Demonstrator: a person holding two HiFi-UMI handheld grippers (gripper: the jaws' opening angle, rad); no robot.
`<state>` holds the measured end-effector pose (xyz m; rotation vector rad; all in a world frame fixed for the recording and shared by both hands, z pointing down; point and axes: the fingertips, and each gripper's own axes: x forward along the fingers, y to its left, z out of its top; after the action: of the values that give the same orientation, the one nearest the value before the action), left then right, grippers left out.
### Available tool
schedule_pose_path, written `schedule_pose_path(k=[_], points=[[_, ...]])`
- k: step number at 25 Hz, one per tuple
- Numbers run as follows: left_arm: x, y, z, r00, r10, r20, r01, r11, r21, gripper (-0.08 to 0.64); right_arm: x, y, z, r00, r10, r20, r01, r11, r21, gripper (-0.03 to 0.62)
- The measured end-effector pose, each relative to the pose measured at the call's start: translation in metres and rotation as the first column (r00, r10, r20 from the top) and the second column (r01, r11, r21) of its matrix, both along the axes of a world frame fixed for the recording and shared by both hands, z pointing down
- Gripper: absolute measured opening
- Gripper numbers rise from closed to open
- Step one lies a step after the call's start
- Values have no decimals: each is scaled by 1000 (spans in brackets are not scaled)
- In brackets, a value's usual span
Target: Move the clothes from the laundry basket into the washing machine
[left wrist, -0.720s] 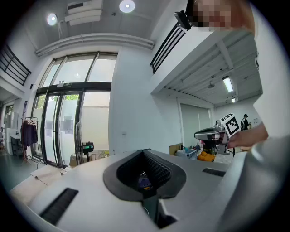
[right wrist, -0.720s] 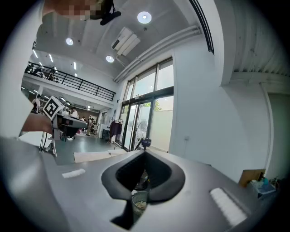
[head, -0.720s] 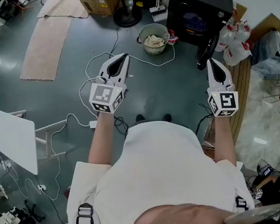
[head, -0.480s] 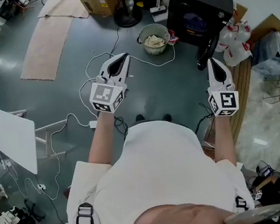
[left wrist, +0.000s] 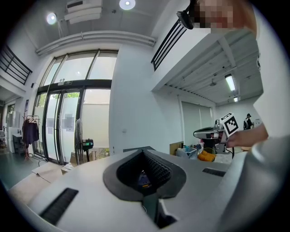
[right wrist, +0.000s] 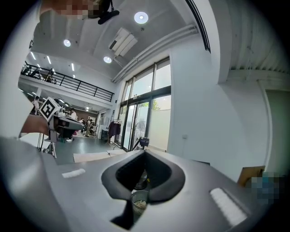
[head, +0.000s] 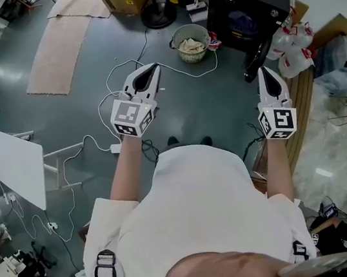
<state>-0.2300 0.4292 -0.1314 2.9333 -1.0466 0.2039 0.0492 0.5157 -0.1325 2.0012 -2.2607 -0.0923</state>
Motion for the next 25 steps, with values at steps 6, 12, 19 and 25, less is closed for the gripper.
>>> schedule_pose_path(k=[6,12,19,25], points=[[14,9,5,1000,-4,0,3,1000,-18,6,16,6,3,1000,0,8,0,1000,-1,11],[38,14,13,1000,-10,2,10,1000,-29,6,41,11,9,1000,-5,0,5,1000,-13,11],[50,11,22,1000,-25,-15,24,998,-59,6,55,6,21,1000,-24,1,24,999,-39,11],[49,-5,27,1000,-24,-14,22,997,-74,6,48,-10,27,999,-32,-5,32,998,-58,11]])
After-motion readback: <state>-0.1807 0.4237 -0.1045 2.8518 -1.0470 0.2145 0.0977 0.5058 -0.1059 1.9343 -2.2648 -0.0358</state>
